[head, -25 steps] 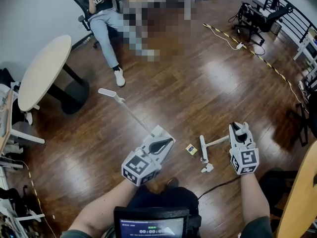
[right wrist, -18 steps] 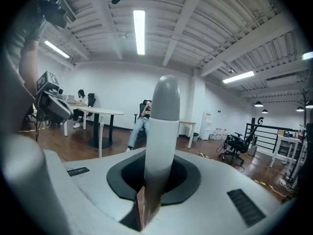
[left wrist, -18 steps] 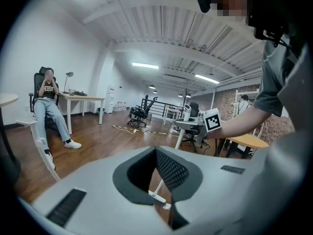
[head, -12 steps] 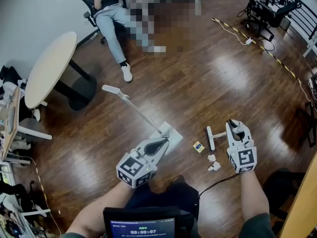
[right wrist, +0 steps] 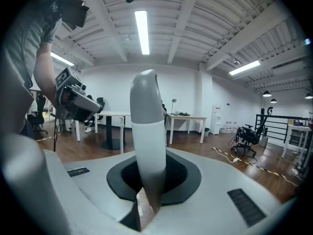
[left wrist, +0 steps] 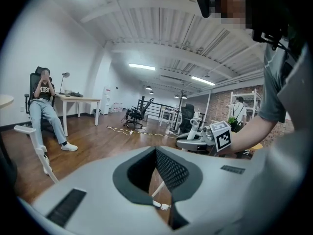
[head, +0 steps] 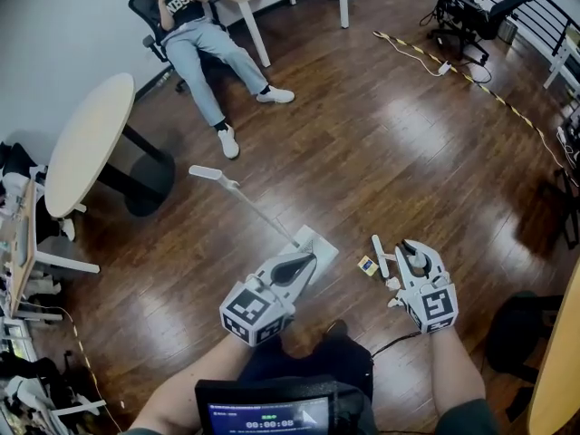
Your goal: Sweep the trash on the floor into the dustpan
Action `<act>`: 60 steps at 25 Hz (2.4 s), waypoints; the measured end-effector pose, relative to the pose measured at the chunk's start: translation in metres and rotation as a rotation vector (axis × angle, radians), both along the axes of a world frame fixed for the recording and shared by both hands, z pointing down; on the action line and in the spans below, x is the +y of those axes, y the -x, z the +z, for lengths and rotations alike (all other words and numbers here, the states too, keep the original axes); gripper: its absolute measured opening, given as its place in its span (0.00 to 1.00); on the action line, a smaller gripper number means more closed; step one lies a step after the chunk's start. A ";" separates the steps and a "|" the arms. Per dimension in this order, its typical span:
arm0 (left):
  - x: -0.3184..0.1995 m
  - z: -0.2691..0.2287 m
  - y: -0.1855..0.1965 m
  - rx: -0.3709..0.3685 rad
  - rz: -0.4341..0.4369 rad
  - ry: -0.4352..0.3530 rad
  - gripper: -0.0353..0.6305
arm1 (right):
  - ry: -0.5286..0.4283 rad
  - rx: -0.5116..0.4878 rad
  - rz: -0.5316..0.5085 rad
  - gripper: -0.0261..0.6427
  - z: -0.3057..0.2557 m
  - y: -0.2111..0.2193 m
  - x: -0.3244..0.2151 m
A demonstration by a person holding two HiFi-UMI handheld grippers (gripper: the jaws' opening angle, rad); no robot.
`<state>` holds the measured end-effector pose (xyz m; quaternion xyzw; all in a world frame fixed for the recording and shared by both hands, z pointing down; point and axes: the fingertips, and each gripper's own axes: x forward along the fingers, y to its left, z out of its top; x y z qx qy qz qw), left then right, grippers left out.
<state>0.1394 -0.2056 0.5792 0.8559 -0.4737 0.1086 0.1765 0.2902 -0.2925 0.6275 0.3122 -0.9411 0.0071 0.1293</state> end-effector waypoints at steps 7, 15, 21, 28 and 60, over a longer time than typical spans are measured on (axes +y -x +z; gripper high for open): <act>0.018 -0.006 0.037 0.006 0.065 -0.010 0.06 | 0.031 0.032 0.050 0.12 0.004 0.036 0.049; 0.039 -0.015 0.107 0.012 0.165 -0.015 0.06 | 0.056 0.052 0.151 0.12 0.002 0.098 0.089; 0.060 -0.010 0.147 -0.058 0.323 -0.052 0.06 | 0.075 0.071 0.229 0.12 0.008 0.150 0.127; 0.066 0.003 0.176 -0.038 0.409 -0.037 0.06 | 0.089 0.080 0.347 0.12 0.012 0.178 0.154; 0.031 -0.012 0.095 0.017 0.471 0.011 0.06 | 0.027 0.150 0.650 0.10 -0.004 0.058 0.127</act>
